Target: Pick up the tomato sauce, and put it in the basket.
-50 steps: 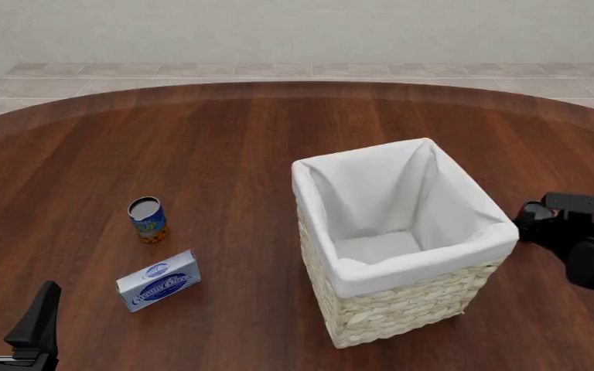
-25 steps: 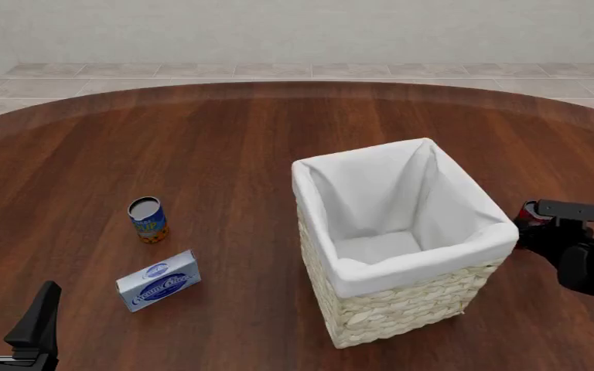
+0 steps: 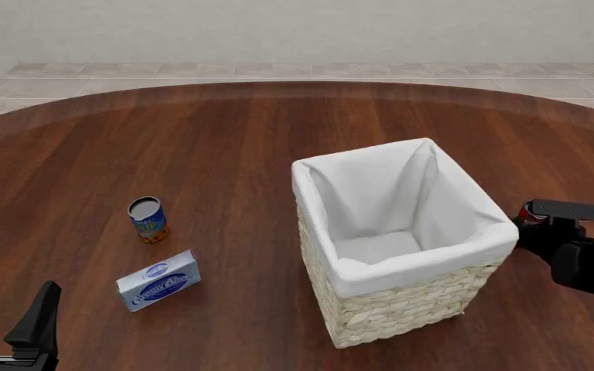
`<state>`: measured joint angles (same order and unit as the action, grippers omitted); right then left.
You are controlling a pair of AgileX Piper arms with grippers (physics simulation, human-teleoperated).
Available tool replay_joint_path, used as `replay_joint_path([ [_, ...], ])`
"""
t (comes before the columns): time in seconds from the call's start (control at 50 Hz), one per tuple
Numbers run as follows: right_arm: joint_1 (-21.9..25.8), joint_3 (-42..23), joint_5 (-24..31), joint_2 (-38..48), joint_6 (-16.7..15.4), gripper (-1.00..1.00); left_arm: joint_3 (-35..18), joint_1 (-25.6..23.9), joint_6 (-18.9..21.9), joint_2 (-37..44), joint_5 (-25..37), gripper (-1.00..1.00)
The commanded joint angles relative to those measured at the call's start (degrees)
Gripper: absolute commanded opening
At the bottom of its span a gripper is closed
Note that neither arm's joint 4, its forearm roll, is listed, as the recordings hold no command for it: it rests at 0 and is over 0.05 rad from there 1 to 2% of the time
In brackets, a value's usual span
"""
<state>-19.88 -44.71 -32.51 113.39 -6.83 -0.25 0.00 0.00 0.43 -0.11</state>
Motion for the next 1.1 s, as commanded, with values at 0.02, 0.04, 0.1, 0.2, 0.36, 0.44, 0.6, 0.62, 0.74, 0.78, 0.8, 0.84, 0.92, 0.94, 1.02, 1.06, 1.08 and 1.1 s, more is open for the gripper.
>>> replay_joint_path([
  [0.02,0.0,-1.1,0.2,0.9,0.0,1.0,0.0,0.0,0.0,0.0,0.0,1.0],
  [0.04,-0.1,-1.2,0.2,1.0,-0.1,1.0,0.0,0.0,0.0,0.0,0.0,1.0],
  [0.1,-0.1,-1.4,0.2,1.2,-0.1,1.0,0.0,0.0,0.0,0.0,0.0,1.0],
  [0.2,0.1,-1.9,0.4,1.5,0.0,1.0,0.0,0.0,0.0,0.0,0.0,1.0],
  [0.36,-0.1,-1.9,0.1,1.1,-0.3,-1.0,0.0,0.0,0.0,0.0,0.0,1.0],
  [0.44,-0.2,-1.7,-0.1,0.8,-0.3,-1.0,0.0,0.0,0.0,0.0,0.0,1.0],
  [0.6,-0.6,-1.1,-0.2,0.0,-0.6,-1.0,0.0,0.0,0.0,0.0,0.0,1.0],
  [0.62,-0.7,-1.1,-0.2,-0.2,-0.6,-1.0,0.0,0.0,0.0,0.0,0.0,1.0],
  [0.74,-0.9,-0.5,0.0,-1.6,-0.7,-1.0,0.0,0.0,0.0,0.0,0.0,1.0],
  [0.78,-1.3,-0.2,0.0,-2.4,-1.0,-1.0,0.0,0.0,0.0,0.0,0.0,1.0],
  [0.8,-1.1,-0.2,0.3,-2.7,-0.8,-1.0,0.0,0.0,0.0,0.0,0.0,1.0],
  [0.84,-1.2,-0.1,0.5,-3.3,-1.1,-1.0,0.0,0.0,0.0,0.0,0.0,1.0],
  [0.92,-1.2,0.3,1.5,-5.6,-1.0,-1.0,0.0,0.0,0.0,0.0,0.0,1.0],
  [0.94,-1.1,0.4,1.7,-6.0,-1.1,-1.0,0.0,0.0,0.0,0.0,0.0,1.0],
  [1.02,-1.2,0.6,2.7,-7.9,-1.4,-1.0,0.0,0.0,0.0,0.0,0.0,1.0],
  [1.06,-1.1,0.8,3.3,-9.0,-1.5,-1.0,0.0,0.0,0.0,0.0,0.0,1.0],
  [1.08,-1.1,0.8,3.7,-9.8,-1.6,-1.0,0.0,0.0,0.0,0.0,0.0,1.0],
  [1.1,-1.0,0.9,4.2,-10.7,-1.6,-1.0,0.0,0.0,0.0,0.0,0.0,1.0],
])
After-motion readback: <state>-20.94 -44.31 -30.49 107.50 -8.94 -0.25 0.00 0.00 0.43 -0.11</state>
